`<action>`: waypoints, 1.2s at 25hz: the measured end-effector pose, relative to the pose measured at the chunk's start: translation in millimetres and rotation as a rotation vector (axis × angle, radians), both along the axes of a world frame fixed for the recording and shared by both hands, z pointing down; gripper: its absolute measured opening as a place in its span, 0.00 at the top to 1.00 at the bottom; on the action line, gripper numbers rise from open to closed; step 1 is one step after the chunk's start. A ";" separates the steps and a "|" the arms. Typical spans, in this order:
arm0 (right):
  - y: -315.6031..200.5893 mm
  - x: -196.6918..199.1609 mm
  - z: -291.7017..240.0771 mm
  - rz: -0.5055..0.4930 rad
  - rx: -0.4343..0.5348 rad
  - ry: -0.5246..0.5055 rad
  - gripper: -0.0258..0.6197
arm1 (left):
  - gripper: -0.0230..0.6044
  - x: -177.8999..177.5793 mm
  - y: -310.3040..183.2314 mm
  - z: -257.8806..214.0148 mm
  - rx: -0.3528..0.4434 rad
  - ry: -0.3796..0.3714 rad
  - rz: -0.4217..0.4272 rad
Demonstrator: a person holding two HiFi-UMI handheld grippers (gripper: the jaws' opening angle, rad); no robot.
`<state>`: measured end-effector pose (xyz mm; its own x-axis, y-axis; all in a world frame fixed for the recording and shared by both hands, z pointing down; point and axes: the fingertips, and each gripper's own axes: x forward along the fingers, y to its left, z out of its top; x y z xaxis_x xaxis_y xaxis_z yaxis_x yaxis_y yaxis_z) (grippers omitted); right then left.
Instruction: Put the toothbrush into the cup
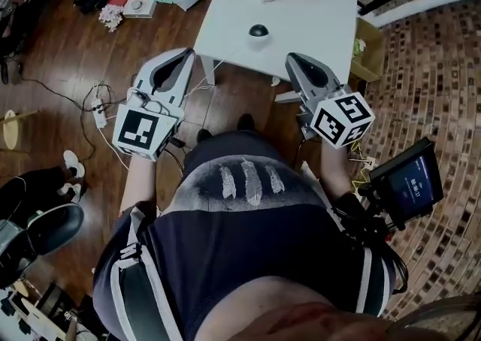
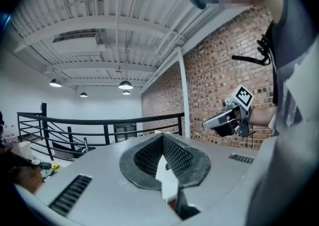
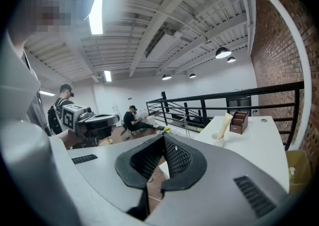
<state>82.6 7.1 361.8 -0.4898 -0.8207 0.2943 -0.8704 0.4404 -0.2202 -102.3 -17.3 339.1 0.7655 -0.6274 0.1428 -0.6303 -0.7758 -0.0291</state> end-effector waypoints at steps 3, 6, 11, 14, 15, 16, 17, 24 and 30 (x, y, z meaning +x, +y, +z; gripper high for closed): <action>1.9 -10.4 10.9 -0.013 0.006 0.015 0.96 | 0.97 -6.0 -0.4 9.0 0.013 0.032 -0.007; 12.1 -25.5 12.0 -0.020 0.016 0.040 0.96 | 0.97 -17.2 6.6 8.9 0.026 0.055 -0.006; 36.1 -37.5 -1.1 0.016 0.019 0.051 0.96 | 0.97 -25.6 21.8 -0.4 0.017 0.065 0.040; 41.3 -36.8 -1.6 0.047 -0.004 0.043 0.96 | 0.97 -23.6 18.8 2.3 -0.001 0.057 0.081; 45.2 -38.3 -0.1 0.059 -0.014 0.033 0.96 | 0.97 -24.2 19.2 4.7 -0.006 0.056 0.096; 50.5 -41.5 1.5 0.069 -0.023 0.020 0.96 | 0.97 -26.1 21.0 7.7 -0.011 0.057 0.111; 57.0 -45.8 2.8 0.080 -0.029 0.009 0.96 | 0.97 -28.2 23.9 11.0 -0.015 0.061 0.128; 86.8 -47.0 0.7 0.155 -0.001 0.017 0.96 | 0.97 -6.2 43.3 12.8 0.007 0.075 0.263; 99.7 -27.4 -6.8 0.150 0.033 -0.016 0.96 | 0.97 13.4 55.0 4.5 0.021 0.041 0.255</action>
